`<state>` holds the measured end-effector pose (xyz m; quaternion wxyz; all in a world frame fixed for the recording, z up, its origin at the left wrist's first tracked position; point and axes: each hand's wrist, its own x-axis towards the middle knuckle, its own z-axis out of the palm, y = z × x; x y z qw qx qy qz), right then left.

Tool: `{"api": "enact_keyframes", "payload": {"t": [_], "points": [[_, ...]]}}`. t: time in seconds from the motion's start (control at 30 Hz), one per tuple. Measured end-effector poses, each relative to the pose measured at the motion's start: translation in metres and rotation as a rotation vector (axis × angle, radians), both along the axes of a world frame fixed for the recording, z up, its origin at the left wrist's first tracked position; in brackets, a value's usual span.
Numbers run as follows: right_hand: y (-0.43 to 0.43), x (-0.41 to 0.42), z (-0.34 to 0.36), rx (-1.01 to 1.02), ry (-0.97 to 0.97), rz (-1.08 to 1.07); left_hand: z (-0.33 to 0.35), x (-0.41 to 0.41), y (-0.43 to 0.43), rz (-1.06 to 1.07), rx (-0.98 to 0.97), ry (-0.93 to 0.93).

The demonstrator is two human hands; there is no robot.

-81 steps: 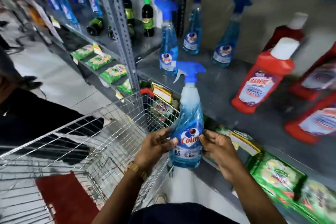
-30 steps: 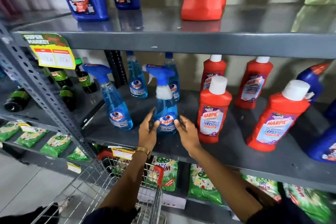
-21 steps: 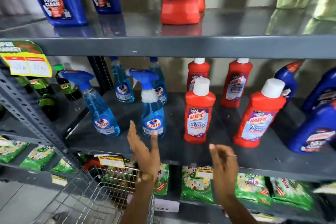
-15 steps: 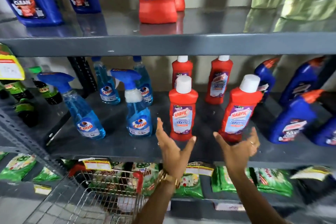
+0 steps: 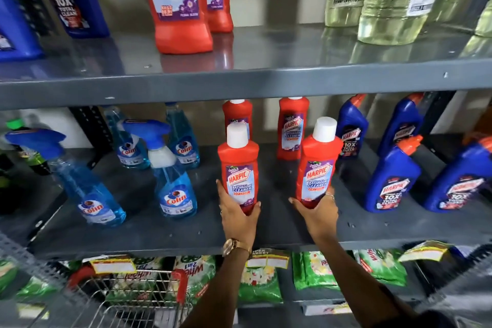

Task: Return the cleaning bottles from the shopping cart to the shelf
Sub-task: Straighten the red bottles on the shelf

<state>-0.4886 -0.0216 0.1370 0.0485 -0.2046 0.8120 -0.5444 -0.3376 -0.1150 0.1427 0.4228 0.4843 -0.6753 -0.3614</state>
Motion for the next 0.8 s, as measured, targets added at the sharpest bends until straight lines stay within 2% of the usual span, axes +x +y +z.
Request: {"api": "enact_keyframes", "payload": {"t": [0.33,0.43,0.53,0.63,0.7,0.8], "points": [[0.003,0.003,0.002,-0.026,-0.011,0.066,0.001,0.005,0.002,-0.057,0.019,0.06],[0.014,0.001,-0.001,-0.014,0.013,0.11,-0.004,0.028,0.015,0.078,-0.113,0.102],[0.023,0.003,-0.005,0.115,0.08,0.135,-0.009,0.064,0.006,0.341,-0.214,0.121],[0.019,0.007,-0.007,0.211,0.104,0.106,-0.002,0.092,-0.025,0.475,-0.081,0.048],[0.015,0.009,-0.007,0.228,0.118,0.059,0.007,0.099,-0.045,0.412,0.046,0.022],[0.012,0.01,-0.01,0.23,0.16,0.018,0.009,0.096,-0.063,0.338,0.105,-0.068]]}}
